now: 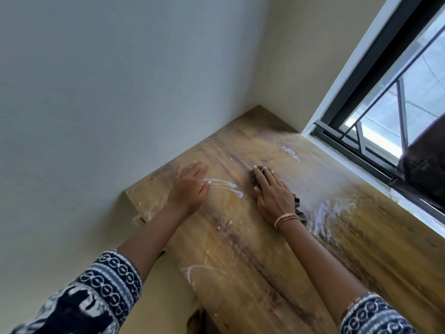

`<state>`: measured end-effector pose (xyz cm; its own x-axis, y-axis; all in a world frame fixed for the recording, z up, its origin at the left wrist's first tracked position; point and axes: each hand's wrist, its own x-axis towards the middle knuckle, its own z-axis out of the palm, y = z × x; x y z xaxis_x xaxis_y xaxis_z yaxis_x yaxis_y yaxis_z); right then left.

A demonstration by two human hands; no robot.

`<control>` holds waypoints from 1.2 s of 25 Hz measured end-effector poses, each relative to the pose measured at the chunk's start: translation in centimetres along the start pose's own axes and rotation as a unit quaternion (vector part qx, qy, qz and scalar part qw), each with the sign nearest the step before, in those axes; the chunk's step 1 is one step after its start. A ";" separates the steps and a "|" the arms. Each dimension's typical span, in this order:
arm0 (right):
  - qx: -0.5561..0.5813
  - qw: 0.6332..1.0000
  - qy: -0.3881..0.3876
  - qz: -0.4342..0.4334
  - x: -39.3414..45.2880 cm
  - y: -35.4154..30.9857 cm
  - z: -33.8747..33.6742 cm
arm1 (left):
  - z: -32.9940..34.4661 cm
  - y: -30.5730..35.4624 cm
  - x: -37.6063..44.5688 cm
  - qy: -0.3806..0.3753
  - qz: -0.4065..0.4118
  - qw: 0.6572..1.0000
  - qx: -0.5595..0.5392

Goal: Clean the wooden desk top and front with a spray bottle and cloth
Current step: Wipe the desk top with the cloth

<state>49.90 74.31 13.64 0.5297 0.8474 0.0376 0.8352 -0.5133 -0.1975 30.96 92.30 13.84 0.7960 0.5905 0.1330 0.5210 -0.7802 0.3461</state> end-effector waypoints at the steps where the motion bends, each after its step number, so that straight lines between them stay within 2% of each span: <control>1: 0.009 1.000 -0.002 -0.029 -0.1 0.0 0.0 | 0.5 0.6 1.5 -0.004 0.007 1.000 -0.004; 3: 0.031 0.996 -0.019 -0.085 -0.3 -0.2 -0.1 | 1.3 1.7 5.1 -0.015 0.020 1.000 -0.009; 7: 0.008 0.981 -0.024 -0.192 1.1 0.8 0.1 | 2.7 1.2 11.8 -0.032 0.038 0.999 0.020; 10: 0.016 0.976 -0.026 -0.214 4.5 2.4 0.1 | 4.1 -0.5 13.3 -0.031 0.044 0.998 0.030; 12: 0.024 0.986 0.011 -0.162 8.6 4.6 -0.2 | 4.6 -1.0 13.3 -0.016 0.047 0.998 0.025; 15: 0.018 0.997 0.053 0.043 14.0 8.3 -0.9 | 4.9 -1.0 13.3 -0.002 0.048 0.999 0.020; 17: 0.021 0.979 0.077 0.190 16.1 8.5 -0.7 | 4.8 -1.0 13.6 0.008 0.049 0.999 0.011; 19: 0.025 0.957 0.098 0.272 16.7 6.0 -0.1 | 4.9 -1.0 13.5 0.015 0.048 0.999 0.007; 20: 0.026 0.960 0.098 0.261 16.5 4.0 0.5 | 5.0 -1.1 13.5 0.017 0.047 0.999 0.007; 21: 0.026 0.973 0.093 0.210 16.0 1.8 1.3 | 5.0 -1.2 13.6 0.018 0.047 0.999 0.007; 23: 0.025 0.996 0.067 0.057 13.9 -2.1 2.4 | 5.1 -1.2 13.7 0.015 0.052 0.999 0.010; 25: 0.017 0.997 0.033 -0.066 13.9 -2.3 2.5 | 5.1 -1.3 13.8 0.010 0.047 0.999 0.010; 26: 0.007 0.996 0.021 -0.091 15.1 -1.2 1.9 | 5.1 -1.3 13.7 0.005 0.046 0.999 0.007; 28: -0.029 0.998 0.031 -0.051 18.5 2.2 0.7 | 5.2 -1.4 13.6 -0.001 0.045 0.999 -0.004; 30: -0.025 0.998 0.018 0.056 22.0 5.6 -0.8 | 5.2 -1.4 13.5 0.001 0.045 0.999 -0.008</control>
<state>66.29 89.94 14.18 0.6243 0.7794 0.0527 0.7763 -0.6115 -0.1529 42.63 100.30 10.33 0.8388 0.5184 0.1666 0.4419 -0.8269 0.3479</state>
